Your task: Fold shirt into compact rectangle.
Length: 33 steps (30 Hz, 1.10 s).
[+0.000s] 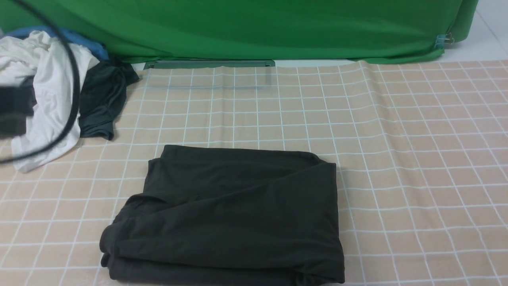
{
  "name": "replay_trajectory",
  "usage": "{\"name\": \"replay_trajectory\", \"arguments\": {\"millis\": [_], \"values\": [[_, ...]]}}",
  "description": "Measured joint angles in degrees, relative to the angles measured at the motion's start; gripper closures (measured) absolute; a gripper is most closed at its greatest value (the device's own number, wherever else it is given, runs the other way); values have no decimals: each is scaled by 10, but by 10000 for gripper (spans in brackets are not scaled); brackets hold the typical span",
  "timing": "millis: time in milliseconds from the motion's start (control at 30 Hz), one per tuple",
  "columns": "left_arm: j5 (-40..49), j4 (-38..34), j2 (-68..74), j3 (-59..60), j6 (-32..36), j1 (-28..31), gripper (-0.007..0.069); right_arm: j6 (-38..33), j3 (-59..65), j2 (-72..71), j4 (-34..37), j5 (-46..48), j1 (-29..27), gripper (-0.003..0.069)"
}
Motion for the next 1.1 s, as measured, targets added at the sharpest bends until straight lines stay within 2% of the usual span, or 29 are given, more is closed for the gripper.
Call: {"name": "replay_trajectory", "arguments": {"millis": [67, 100, 233, 400, 767, 967, 1100], "values": [[-87, 0, -55, 77, -8, 0, 606, 0, 0, 0, 0, 0, 0, 458], [-94, 0, -60, 91, -8, 0, 606, 0, 0, 0, 0, 0, 0, 456], [-224, -1, -145, 216, -43, 0, 606, 0, 0, 0, 0, 0, 0, 438], [-282, -2, -216, 304, -71, 0, 606, -36, 0, 0, 0, 1, 0, 425], [-342, 0, -235, 312, -77, 0, 606, -56, 0, 0, 2, 2, 0, 421], [-452, -3, -235, 312, -81, 0, 606, -56, 0, 0, 2, -2, -4, 421], [-492, -6, -235, 312, -81, 0, 606, -56, 0, 0, 3, -2, -37, 421]]}}
